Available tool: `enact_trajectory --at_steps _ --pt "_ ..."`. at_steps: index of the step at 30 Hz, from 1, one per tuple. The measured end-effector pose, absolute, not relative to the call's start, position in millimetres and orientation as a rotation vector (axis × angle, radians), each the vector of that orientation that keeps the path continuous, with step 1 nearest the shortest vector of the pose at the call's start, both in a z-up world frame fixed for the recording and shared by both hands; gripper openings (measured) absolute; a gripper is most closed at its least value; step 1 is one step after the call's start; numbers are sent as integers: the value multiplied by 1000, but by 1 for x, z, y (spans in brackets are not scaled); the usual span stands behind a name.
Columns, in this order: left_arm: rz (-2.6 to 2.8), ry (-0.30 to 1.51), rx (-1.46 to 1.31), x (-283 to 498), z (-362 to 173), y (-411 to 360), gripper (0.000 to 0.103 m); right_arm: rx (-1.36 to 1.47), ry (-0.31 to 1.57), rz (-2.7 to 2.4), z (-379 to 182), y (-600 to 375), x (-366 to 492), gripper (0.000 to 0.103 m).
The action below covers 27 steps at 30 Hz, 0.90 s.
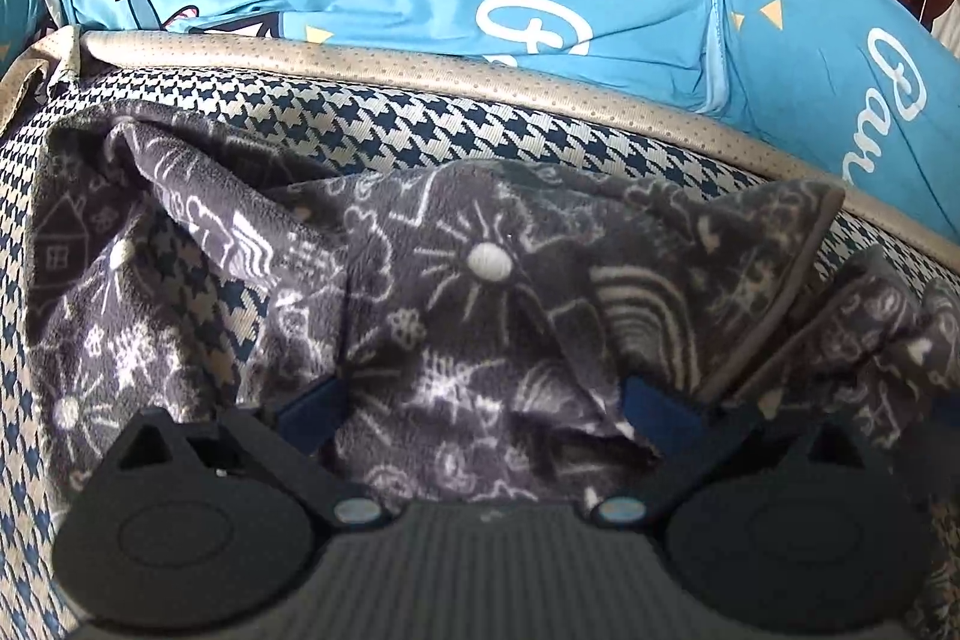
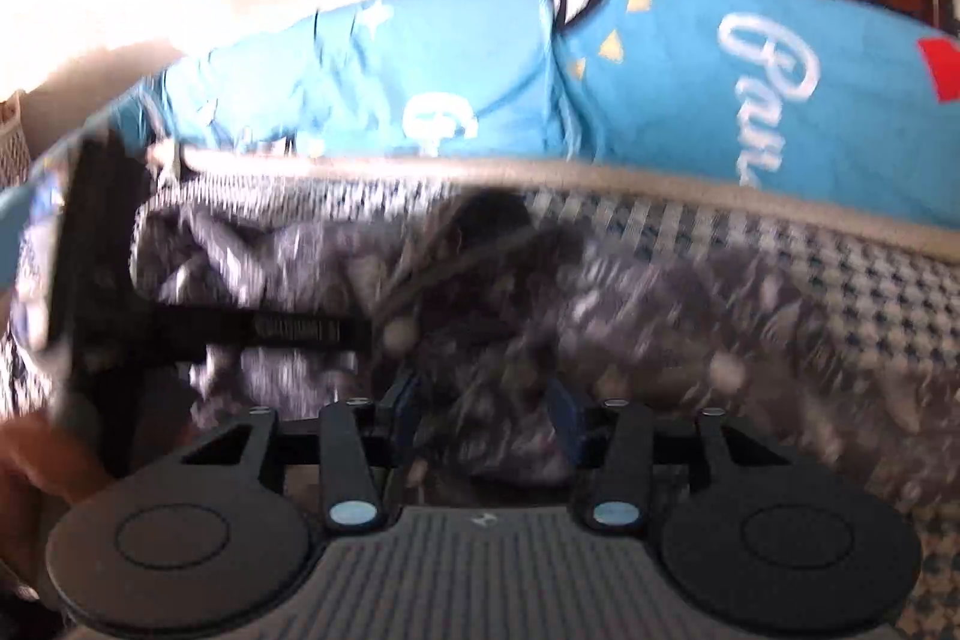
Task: Fold clothes
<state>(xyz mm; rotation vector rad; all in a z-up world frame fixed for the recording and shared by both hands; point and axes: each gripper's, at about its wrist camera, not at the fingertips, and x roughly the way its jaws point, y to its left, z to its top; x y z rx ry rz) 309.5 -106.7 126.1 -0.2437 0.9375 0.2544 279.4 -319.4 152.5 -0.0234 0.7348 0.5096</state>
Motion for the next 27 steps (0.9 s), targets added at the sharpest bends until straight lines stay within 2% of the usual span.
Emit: enact_trajectory --at_steps 7,15,18,27 --pt "263 961 -229 311 123 -107 103 174 627 315 161 -341 309 48" --pt "270 976 -199 312 120 -110 103 312 745 247 135 -379 333 48" --pt "271 982 -187 312 119 -112 103 299 826 214 129 -386 333 53" --pt "271 1000 -138 312 116 -118 103 185 954 242 116 -398 310 57"
